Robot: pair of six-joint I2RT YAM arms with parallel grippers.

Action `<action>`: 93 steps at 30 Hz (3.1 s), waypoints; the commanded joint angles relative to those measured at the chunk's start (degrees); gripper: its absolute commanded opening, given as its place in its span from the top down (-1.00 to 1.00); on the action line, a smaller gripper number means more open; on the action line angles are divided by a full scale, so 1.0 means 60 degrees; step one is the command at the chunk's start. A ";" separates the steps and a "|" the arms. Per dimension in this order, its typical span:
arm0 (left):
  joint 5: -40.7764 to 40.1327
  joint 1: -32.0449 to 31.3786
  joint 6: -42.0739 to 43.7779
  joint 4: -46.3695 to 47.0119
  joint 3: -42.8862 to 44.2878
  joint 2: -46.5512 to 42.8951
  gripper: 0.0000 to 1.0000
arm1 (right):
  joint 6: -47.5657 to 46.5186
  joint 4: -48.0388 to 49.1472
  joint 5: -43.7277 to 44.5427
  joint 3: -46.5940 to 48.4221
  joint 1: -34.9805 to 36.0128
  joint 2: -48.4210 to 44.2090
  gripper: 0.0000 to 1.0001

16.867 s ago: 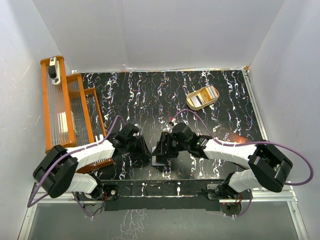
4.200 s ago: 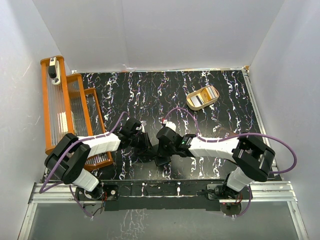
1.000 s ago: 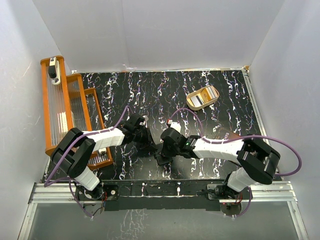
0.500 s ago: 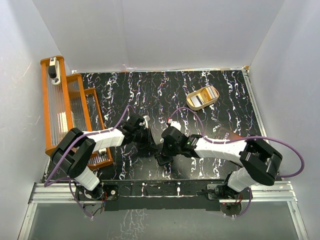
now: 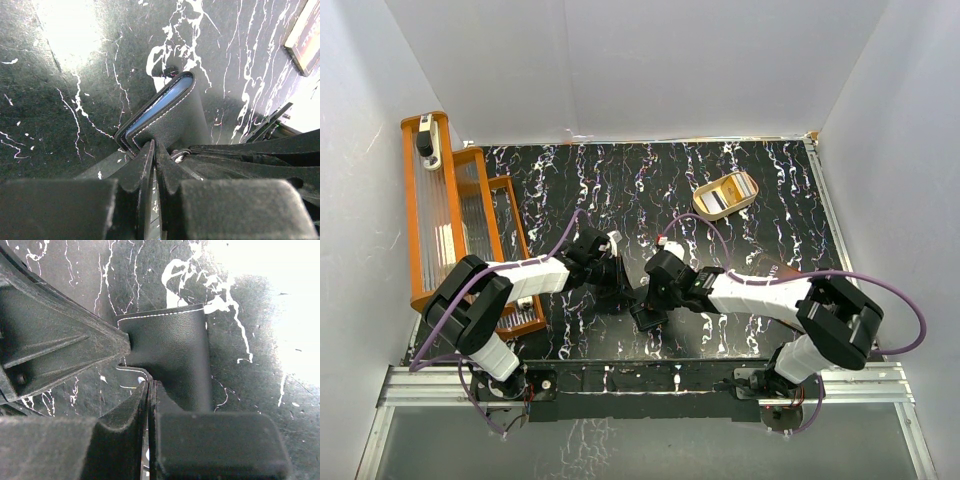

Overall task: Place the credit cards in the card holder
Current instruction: Close the card holder at the center of the board.

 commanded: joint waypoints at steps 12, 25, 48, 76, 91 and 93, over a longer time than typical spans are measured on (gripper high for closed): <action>0.0065 -0.0038 0.0556 -0.0464 -0.0051 0.0335 0.88 | 0.0081 0.0121 -0.0044 0.0055 -0.0307 0.0343 1.00; -0.0001 -0.0038 0.1375 -0.0774 0.0313 0.0783 0.88 | 0.0070 -0.0003 -0.0612 0.0687 -0.0408 -0.0121 1.00; -0.0088 -0.0034 0.1762 -0.0710 0.0392 0.1157 0.88 | 0.0315 -0.0015 -0.0704 -0.0063 -0.0708 -0.0425 1.00; 0.0071 -0.0038 0.0467 -0.0698 0.0369 -0.0177 0.72 | 0.0342 0.0445 -0.0749 -0.0723 -0.0874 0.0128 1.00; 0.0677 -0.0687 -0.0468 -0.0023 0.0229 -0.0231 0.86 | 0.0087 0.0414 -0.1147 -0.0824 -0.1247 0.0313 1.00; 0.0586 -0.0802 -0.0454 -0.0067 0.0342 -0.0018 0.88 | 0.0040 0.0406 -0.1250 -0.0798 -0.1268 0.0383 1.00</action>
